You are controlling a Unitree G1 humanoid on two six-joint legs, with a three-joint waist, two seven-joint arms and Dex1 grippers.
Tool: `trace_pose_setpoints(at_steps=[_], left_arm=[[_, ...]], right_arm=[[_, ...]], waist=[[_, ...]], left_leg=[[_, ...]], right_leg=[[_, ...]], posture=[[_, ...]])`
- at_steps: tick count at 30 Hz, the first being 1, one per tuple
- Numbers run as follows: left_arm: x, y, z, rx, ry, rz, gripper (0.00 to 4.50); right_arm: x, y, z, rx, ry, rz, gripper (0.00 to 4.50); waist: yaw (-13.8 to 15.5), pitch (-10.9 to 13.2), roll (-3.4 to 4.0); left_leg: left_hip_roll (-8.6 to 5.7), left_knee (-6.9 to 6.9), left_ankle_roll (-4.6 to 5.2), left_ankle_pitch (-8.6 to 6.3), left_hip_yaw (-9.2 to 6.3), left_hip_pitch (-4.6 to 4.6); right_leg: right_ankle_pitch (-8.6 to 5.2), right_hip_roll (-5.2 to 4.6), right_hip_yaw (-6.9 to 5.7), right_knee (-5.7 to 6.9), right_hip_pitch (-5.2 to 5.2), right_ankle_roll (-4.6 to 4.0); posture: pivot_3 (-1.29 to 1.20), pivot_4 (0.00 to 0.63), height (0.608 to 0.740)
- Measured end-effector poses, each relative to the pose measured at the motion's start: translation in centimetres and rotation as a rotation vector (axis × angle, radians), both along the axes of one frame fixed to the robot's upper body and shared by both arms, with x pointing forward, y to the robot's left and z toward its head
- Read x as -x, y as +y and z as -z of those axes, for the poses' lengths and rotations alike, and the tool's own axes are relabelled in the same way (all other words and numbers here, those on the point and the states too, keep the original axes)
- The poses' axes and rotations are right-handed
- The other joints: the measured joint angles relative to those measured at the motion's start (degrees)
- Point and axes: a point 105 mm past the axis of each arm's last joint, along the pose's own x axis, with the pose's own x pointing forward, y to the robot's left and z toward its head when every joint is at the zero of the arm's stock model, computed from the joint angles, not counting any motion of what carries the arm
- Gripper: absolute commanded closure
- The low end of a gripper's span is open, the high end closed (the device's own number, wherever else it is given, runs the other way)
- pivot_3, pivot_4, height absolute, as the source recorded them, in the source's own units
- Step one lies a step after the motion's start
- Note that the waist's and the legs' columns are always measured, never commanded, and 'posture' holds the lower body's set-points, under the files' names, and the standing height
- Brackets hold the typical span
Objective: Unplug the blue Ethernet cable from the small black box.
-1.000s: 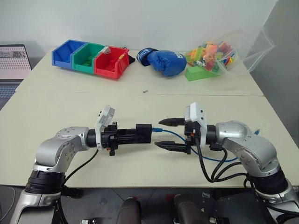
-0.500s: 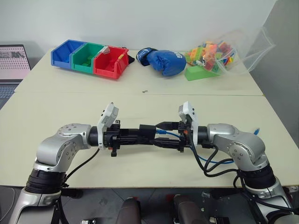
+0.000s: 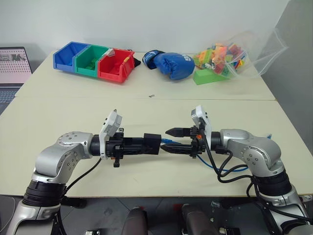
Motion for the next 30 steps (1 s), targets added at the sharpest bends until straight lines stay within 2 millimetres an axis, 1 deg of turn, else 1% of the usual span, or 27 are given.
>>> trace_pose_setpoints(at_steps=[3,4,5,9,11,12,14,16,19,30], left_arm=[[-0.03,0.12,0.18,0.002,0.005,-0.005,3.71],[-0.01,0.15,0.25,0.002,0.007,-0.006,3.71],[0.03,0.18,0.34,0.003,0.010,-0.007,3.71],[0.08,0.21,0.48,0.004,0.014,-0.009,3.71],[0.08,0.19,0.48,0.004,0.014,-0.009,3.71],[0.07,0.17,0.49,0.006,0.014,-0.009,3.71],[0.05,0.05,0.51,0.012,0.015,-0.009,3.71],[-0.02,0.03,0.53,0.013,0.014,-0.015,3.71],[-0.06,0.06,0.58,0.013,0.016,-0.020,3.71],[0.27,0.14,0.78,0.015,0.027,-0.003,3.71]], right_arm=[[-0.01,-0.02,0.03,0.002,0.000,0.001,0.62],[-0.01,-0.02,0.04,0.003,0.000,0.001,0.99],[0.00,-0.03,0.05,0.004,0.000,0.001,1.14],[0.00,-0.05,0.11,0.009,-0.001,0.001,2.12],[-0.04,-0.11,0.18,0.015,-0.003,0.003,2.49],[-0.03,-0.11,0.32,0.025,-0.003,0.004,2.77],[0.02,-0.02,0.54,0.038,-0.004,0.000,3.16],[0.17,0.06,0.67,0.051,-0.013,-0.010,3.74],[0.36,0.02,0.69,0.060,-0.021,-0.023,4.42],[0.65,0.04,0.76,0.060,-0.007,-0.046,4.47]], waist=[[0.0,0.0,0.00],[0.0,0.0,0.00],[0.0,0.0,0.00],[0.0,0.0,0.00],[0.0,0.0,0.00],[0.0,0.0,0.00],[0.0,0.0,0.00],[0.0,0.0,0.00],[0.0,0.0,0.00],[0.0,0.0,0.01]], left_leg=[[0.00,0.00,0.00,0.00,0.00,0.00],[0.00,0.00,0.00,0.00,0.00,0.00],[0.00,0.00,0.00,0.00,0.00,0.00],[0.00,0.00,0.00,0.00,0.00,-0.01],[0.00,0.00,0.00,0.00,0.00,-0.01],[0.00,0.00,0.00,0.00,0.00,-0.01],[0.00,-0.01,0.00,0.00,0.00,-0.01],[0.00,0.00,0.00,0.00,0.00,-0.01],[0.00,0.00,0.00,0.00,0.00,-0.01],[0.00,-0.01,0.00,0.00,0.00,-0.01]], right_leg=[[0.00,0.00,0.00,0.00,0.00,0.00],[0.00,0.00,0.01,0.00,0.00,0.00],[0.00,0.00,0.01,0.00,0.00,0.00],[0.00,0.00,0.00,-0.01,0.00,0.01],[0.00,0.00,0.00,-0.01,0.00,0.01],[0.00,0.00,0.00,-0.01,0.00,0.01],[0.00,0.00,0.01,-0.01,0.00,0.01],[-0.01,0.00,0.01,-0.01,-0.01,0.01],[-0.01,0.00,0.00,-0.02,0.00,0.01],[-0.01,0.00,0.00,-0.03,-0.01,0.01]], posture=[[0.00,0.150,0.740],[0.00,0.150,0.740],[0.00,0.150,0.740],[0.00,0.150,0.740],[0.00,0.150,0.740],[0.00,0.150,0.740],[0.00,0.150,0.740],[0.00,0.150,0.740],[0.00,0.150,0.740],[0.00,0.150,0.740]])
